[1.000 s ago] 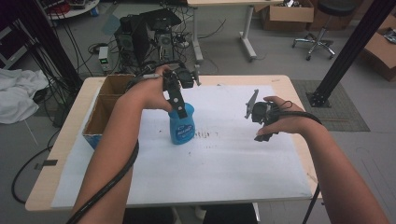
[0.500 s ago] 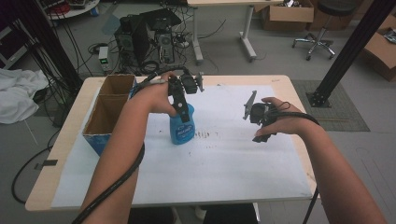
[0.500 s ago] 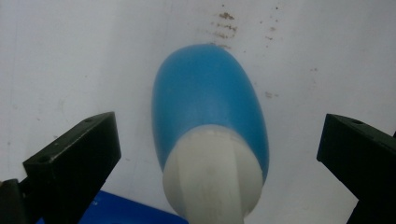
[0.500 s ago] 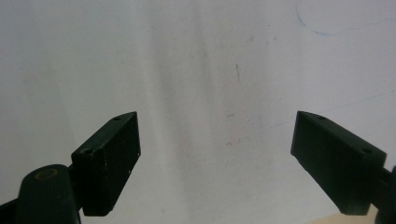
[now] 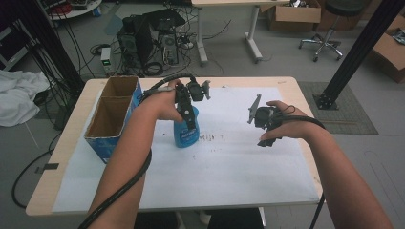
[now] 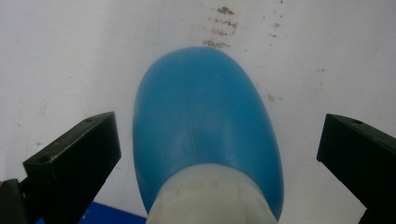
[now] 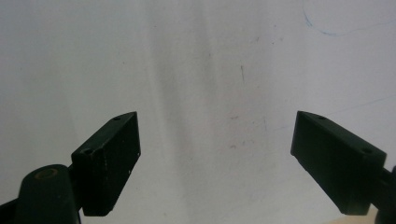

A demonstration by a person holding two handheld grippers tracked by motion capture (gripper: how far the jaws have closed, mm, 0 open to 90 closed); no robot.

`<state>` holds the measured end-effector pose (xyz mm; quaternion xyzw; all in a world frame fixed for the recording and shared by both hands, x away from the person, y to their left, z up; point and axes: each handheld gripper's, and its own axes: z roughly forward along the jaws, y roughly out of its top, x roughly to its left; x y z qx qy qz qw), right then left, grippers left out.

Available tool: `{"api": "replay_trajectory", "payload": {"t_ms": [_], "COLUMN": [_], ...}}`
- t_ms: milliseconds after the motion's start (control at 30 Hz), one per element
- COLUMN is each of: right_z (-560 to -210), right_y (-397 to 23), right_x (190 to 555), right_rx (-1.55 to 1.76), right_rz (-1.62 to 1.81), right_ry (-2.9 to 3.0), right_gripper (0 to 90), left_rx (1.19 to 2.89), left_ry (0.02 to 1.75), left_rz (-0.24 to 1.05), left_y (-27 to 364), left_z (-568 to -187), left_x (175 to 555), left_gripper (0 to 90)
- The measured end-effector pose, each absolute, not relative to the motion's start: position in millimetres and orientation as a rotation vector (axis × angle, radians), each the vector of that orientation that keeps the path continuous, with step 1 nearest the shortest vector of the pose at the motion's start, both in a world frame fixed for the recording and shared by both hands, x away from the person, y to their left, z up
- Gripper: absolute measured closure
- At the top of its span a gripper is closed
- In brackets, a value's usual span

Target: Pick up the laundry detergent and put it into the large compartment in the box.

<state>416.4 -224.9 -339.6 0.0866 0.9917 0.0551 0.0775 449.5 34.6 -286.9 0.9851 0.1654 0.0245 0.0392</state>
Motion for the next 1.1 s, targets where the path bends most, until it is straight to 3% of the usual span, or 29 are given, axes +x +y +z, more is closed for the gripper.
{"api": "replay_trajectory", "payload": {"t_ms": [367,733,1100], "right_z": [-340.8,-343.0,-346.7], "right_y": [-223.8,-222.7,-223.4], "right_x": [416.3,417.4,417.9], "right_rx": [0.250,0.257,0.261], "right_rz": [0.155,0.153,0.154], "right_ry": [2.966,2.973,2.973], "right_gripper": [15.9,15.9,15.9], "left_rx": [3.037,3.047,3.051], "left_ry": [0.532,0.530,0.549], "left_rz": [0.089,0.118,0.122], "left_y": [35.0,33.0,30.4], "left_z": [-293.7,-293.9,-294.5], "left_x": [450.9,451.5,451.5], "left_gripper": [0.7,14.3,21.3]}}
